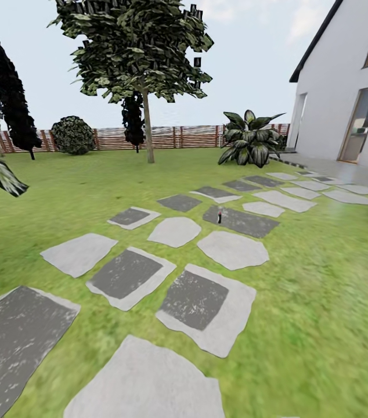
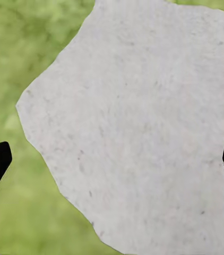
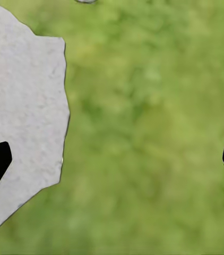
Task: Pick up the pesticide atomizer in the garden and spray insectifuge to fully cover both potted plants in the garden.
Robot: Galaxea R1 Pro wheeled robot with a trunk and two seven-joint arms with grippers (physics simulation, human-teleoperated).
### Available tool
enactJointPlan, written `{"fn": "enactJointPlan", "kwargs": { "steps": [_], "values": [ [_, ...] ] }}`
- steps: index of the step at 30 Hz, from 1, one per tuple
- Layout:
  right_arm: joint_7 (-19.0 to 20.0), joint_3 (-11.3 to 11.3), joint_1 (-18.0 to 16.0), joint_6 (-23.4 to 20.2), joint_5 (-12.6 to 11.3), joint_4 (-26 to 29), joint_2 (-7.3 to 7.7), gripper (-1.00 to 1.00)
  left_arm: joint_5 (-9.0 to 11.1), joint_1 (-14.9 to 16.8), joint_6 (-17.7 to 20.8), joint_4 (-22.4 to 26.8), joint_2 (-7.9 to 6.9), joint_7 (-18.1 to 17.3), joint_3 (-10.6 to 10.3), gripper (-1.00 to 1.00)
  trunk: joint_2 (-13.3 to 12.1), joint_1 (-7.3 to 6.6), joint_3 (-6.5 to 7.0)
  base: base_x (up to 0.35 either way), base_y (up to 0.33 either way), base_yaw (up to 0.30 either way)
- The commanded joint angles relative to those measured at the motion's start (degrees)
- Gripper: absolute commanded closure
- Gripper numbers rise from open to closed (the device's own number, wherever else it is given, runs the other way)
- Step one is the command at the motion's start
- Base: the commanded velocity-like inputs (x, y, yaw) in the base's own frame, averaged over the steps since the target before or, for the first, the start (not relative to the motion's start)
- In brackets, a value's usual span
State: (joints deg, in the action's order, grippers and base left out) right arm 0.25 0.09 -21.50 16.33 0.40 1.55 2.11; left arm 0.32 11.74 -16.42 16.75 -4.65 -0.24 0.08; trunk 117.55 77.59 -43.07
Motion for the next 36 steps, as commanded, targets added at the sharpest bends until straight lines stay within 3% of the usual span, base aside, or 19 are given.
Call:
{"fn": "enactJointPlan", "kwargs": {
  "steps": [1,36],
  "values": [
    [0.0,0.0,0.0,0.2,0.0,-0.1,0.02,-1.0,0.0,0.0,-0.2,0.0,0.0,0.0,0.0,-1.0,0.0,0.03,-0.06,0.337,0.0,0.0],
    [0.0,0.0,0.0,0.2,0.0,-0.1,0.01,-1.0,0.0,0.0,-0.2,-0.1,0.07,0.0,0.0,-1.0,0.0,0.03,-0.06,0.336,0.0,0.0]
  ]
}}
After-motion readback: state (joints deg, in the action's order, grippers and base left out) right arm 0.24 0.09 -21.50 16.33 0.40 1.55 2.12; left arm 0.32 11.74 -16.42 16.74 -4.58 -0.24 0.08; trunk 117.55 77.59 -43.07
